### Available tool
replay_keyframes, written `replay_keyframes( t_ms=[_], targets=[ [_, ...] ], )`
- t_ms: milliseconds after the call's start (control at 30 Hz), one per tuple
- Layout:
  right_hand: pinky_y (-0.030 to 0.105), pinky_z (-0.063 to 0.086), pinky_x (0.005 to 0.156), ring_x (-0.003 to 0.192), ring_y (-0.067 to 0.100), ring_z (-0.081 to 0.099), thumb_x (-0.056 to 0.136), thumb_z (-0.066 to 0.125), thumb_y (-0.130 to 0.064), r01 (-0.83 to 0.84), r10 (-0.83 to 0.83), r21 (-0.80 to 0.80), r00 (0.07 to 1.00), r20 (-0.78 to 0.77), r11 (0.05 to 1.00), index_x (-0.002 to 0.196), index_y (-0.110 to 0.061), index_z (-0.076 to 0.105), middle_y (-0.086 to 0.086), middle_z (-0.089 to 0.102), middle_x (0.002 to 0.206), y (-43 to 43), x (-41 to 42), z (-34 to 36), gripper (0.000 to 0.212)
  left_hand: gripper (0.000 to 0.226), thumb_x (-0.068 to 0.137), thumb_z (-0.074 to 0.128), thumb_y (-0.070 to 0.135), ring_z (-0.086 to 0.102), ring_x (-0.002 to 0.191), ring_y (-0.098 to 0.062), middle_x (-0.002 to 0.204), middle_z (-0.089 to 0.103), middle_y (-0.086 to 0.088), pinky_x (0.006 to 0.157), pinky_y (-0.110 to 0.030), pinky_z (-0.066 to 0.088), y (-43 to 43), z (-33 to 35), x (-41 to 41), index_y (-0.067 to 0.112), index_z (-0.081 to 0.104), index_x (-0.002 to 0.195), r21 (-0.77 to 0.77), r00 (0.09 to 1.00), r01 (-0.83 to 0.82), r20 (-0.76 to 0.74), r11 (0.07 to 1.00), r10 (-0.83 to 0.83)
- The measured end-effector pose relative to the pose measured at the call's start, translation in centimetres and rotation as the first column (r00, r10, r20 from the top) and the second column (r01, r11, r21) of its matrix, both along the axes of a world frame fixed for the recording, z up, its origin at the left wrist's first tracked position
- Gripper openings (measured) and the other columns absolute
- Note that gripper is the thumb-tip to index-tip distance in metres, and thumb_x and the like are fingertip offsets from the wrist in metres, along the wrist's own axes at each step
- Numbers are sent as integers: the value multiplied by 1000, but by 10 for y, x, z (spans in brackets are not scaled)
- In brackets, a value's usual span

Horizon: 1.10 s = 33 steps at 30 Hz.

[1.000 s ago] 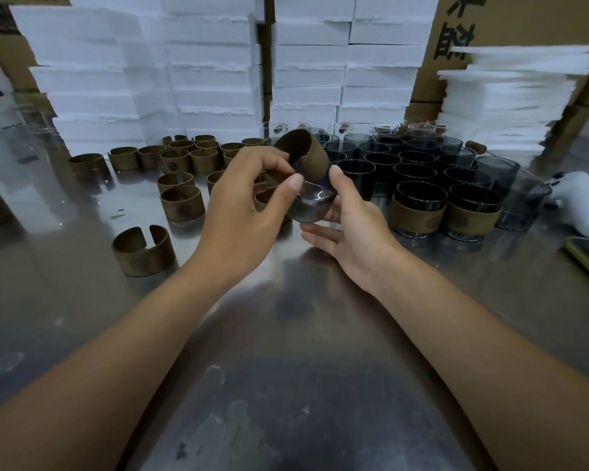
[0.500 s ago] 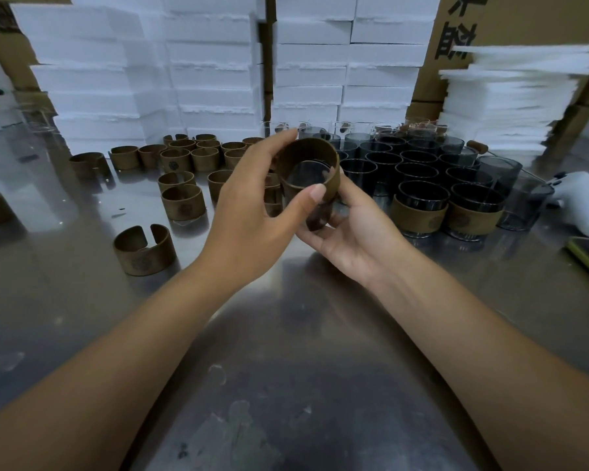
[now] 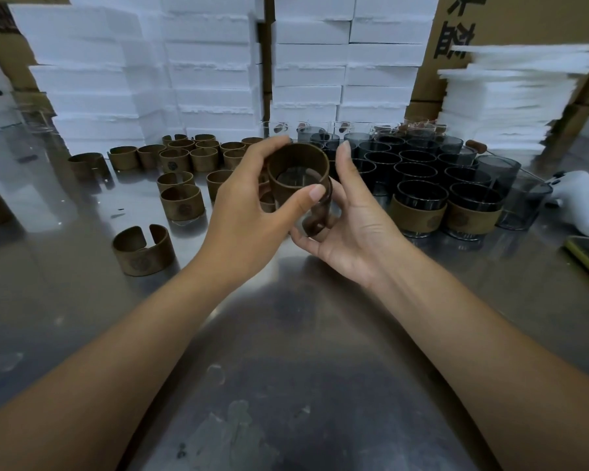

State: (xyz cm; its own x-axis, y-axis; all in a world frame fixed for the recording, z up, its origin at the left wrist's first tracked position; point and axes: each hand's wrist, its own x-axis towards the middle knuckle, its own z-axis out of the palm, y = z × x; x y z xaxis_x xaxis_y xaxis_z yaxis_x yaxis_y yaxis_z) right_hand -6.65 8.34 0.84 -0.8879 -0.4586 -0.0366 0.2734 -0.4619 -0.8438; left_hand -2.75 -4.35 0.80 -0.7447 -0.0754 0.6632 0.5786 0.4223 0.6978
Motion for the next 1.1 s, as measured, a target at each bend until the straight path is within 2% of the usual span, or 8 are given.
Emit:
replay_keyframes(
  t_ms=[133,333,533,600,667,733,900,1100],
  targets=[
    [35,57,77,91,20,71,53,71,-59,-43,42,-22,999,-27,999,114,-14,67,3,76,86,1,-2,-2,75,49,84,68,26,56,114,-1,117,57,15,101,-24,45,-2,1,0,27,44,126,-7,1000,-19,-3,1000,19],
    [33,56,67,74,17,73,54,80,-38,-31,28,-78,999,-40,996,87,-21,71,1,74,79,-1,-3,-5,38,56,81,56,41,56,109,6,113,55,21,95,-17,45,1,3,2,20,45,132,55,998,47,40,997,-49],
    [31,56,68,72,13,72,58,76,-35,-17,9,-106,997,-81,994,73,-25,72,-3,74,74,0,-3,-3,20,42,94,53,24,53,116,4,127,56,6,92,-9,44,1,4,0,23,37,133,254,986,70,127,965,-105],
    [30,57,69,72,13,72,59,74,-34,-12,2,-120,996,-87,993,76,-24,70,-3,74,73,-1,-2,-2,21,43,94,54,23,55,116,0,128,58,2,96,-17,46,2,4,-1,16,41,135,321,975,67,179,945,-129],
    [31,58,71,77,14,71,61,73,-34,-7,-5,-124,996,-92,992,83,-22,68,-3,74,72,-1,-1,0,26,46,93,54,28,58,117,-10,126,61,-2,103,-36,46,3,3,-1,13,46,135,367,948,87,256,926,-191],
    [31,58,75,86,18,68,65,71,-32,3,-14,-129,996,-85,992,87,-20,66,-3,74,72,-1,0,0,25,42,93,51,32,61,114,-17,122,64,-4,100,-46,48,3,3,-1,15,52,132,408,911,124,315,904,-267],
    [34,57,80,93,22,67,65,72,-31,36,-46,-137,996,-72,990,79,-21,70,1,74,76,-1,0,0,18,31,97,51,27,66,107,-19,116,68,-5,85,-43,56,0,2,-4,18,59,125,482,879,174,316,859,-356],
    [31,58,74,74,14,72,60,73,-29,23,-39,-160,995,-96,987,67,-24,74,2,74,80,-2,0,0,9,20,92,58,21,67,104,-20,108,70,-8,87,-41,55,-2,-5,-7,17,66,110,533,883,163,297,830,-364]
  ],
)
